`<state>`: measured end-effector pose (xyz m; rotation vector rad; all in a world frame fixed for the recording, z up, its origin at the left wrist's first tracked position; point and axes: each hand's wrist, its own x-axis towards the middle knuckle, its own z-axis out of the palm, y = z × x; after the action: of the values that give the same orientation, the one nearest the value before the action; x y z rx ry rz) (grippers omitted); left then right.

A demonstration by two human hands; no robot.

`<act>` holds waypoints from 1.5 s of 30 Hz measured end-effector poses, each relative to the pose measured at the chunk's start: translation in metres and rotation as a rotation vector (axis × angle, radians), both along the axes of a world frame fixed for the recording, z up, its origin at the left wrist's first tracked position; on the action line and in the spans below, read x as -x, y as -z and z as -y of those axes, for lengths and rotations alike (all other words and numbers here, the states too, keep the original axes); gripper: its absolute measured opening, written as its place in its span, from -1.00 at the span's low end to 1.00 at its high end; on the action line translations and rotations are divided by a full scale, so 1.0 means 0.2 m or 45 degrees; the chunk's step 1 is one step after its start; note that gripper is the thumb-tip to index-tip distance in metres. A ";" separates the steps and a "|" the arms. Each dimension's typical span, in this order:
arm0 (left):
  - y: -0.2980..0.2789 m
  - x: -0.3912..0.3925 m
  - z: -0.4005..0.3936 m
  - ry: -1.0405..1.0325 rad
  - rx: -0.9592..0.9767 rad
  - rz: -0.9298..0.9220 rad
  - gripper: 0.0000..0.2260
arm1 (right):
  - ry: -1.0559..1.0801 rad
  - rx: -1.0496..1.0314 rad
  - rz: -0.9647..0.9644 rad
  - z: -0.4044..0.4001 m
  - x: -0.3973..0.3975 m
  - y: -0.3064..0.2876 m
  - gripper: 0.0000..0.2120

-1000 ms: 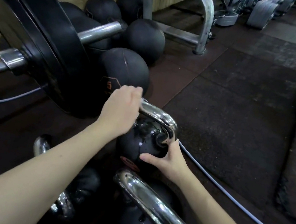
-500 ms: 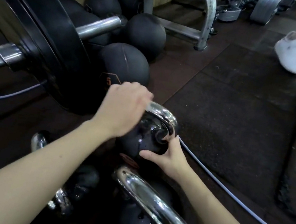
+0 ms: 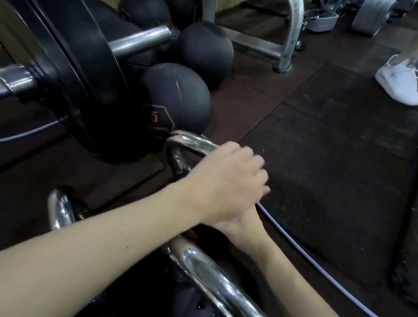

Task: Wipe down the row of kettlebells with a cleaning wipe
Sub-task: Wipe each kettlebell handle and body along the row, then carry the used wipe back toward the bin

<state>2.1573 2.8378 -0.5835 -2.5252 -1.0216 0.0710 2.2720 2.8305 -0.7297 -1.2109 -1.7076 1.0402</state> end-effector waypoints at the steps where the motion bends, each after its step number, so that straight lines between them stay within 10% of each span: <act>1: 0.02 0.00 0.00 0.016 0.010 0.039 -0.63 | -0.010 -0.008 0.025 0.00 -0.01 -0.01 -0.03; 20: -0.07 0.80 0.20 -1.053 0.221 1.438 -0.67 | 0.024 0.067 0.029 0.06 0.01 -0.12 -0.23; 27: -0.30 1.22 0.74 -1.072 0.130 1.494 -0.64 | -0.016 0.407 0.533 0.18 0.06 -0.44 -0.11; 32: -0.58 1.61 1.18 -1.198 0.126 1.324 -0.63 | -0.211 0.732 1.085 0.31 0.20 -0.82 -0.66; 38: -0.80 2.08 1.63 -1.383 0.071 1.530 -0.71 | -0.007 0.199 1.315 0.53 0.69 -1.26 -0.65; 45: -0.91 2.39 2.14 -1.402 0.208 1.524 -0.93 | -0.465 -0.257 1.036 1.17 1.66 -1.57 -0.61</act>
<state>1.6789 2.4106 -0.4008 -1.6125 -2.7682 -1.1635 1.9404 2.5969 -0.4151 -1.3064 -2.6647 0.5559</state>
